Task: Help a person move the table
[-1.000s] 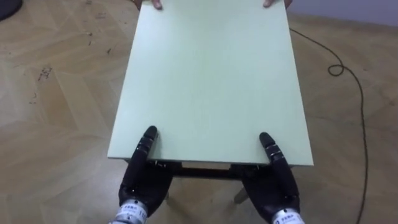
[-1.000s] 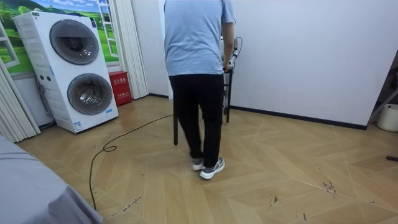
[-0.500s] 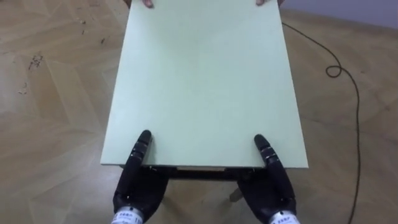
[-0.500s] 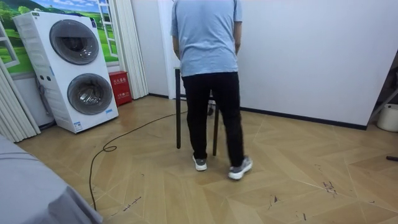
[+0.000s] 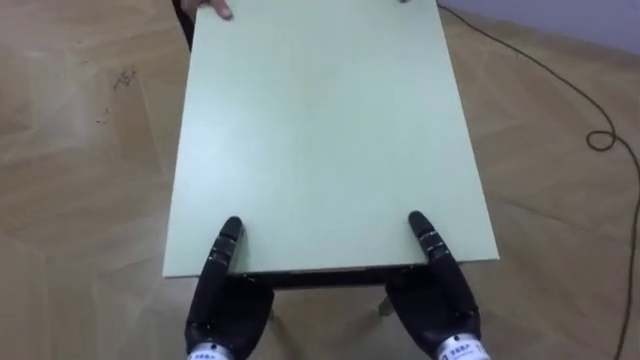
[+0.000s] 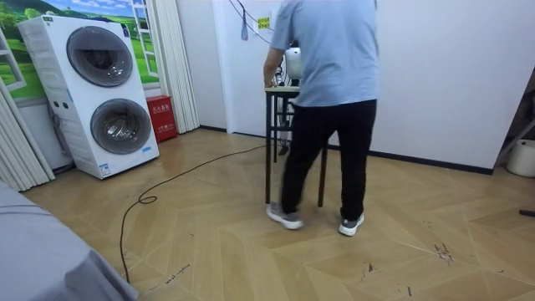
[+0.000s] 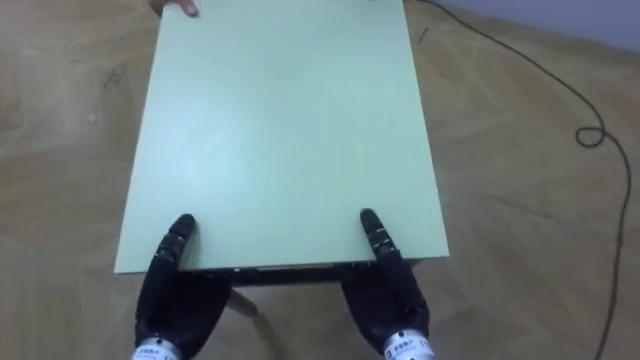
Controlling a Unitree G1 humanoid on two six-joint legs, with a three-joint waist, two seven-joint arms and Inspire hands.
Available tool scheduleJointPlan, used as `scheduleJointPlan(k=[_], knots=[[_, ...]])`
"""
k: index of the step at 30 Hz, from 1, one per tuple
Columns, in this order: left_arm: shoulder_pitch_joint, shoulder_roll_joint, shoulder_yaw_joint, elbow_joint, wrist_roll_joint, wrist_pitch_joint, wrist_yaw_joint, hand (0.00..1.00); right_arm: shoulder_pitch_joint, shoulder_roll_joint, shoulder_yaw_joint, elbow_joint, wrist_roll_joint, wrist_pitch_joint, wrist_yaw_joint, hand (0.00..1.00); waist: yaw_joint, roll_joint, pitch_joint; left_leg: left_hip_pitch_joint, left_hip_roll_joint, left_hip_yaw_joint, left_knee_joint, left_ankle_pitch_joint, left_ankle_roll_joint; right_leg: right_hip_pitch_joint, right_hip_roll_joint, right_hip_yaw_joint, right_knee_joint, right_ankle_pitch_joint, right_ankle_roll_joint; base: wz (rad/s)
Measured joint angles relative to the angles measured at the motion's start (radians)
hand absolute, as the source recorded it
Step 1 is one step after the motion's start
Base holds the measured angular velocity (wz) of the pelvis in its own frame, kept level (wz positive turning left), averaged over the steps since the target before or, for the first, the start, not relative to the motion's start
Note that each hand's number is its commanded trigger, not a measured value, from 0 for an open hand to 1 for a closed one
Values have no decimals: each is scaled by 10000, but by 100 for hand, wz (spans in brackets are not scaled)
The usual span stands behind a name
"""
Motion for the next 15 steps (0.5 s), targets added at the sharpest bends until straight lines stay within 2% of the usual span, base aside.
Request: scheduleJointPlan(k=[5,8,10,11,12,13,14,15], knots=[[158,28,-76,1,-55,-101,-166,100,-27,10,58,37,-77,67,0,100,55,113,10,-229,-72,-454,208,64,2,76,-30,-430,87,-93,-82,32],[146,63,-91,1,-87,-121,-166,100,-31,30,44,49,-118,66,-1,100,6,228,-9,-488,-144,-974,422,123,-87,103,-25,-819,201,-230,-199,48],[130,43,-116,9,-88,-103,-166,100,-39,32,-21,49,-198,64,-1,100,8,308,-24,-570,-254,-1437,184,434,-207,125,-24,-1113,188,-295,-293,55],[122,41,-125,9,-104,-95,-166,100,-45,30,-38,47,-203,63,-1,100,-18,317,-31,-561,-268,-1476,13,579,-225,136,-36,-1216,136,-283,-318,66],[119,35,-72,8,-166,-88,-167,100,-70,30,-75,40,-295,63,-1,100,-78,344,-48,-552,-304,-1433,-382,913,-278,146,-73,-1489,-9,-279,-383,76],[126,-37,-85,18,-203,-77,-167,100,-93,-4,-131,9,-394,62,-1,100,-244,434,-50,-654,-265,-918,-421,1104,-314,120,-257,-1990,-199,-292,-470,77],[136,-103,-101,25,-208,-74,-167,100,-114,-6,-171,-8,-452,62,-3,100,-284,491,-32,-763,-196,-350,10,977,-249,115,-367,-2288,-172,-339,-514,74],[182,-171,-126,47,-224,-73,-165,100,-126,3,-210,-9,-545,64,-62,100,-309,571,-43,-807,53,607,1061,451,-7,173,-401,-2487,-119,-379,-526,65]])
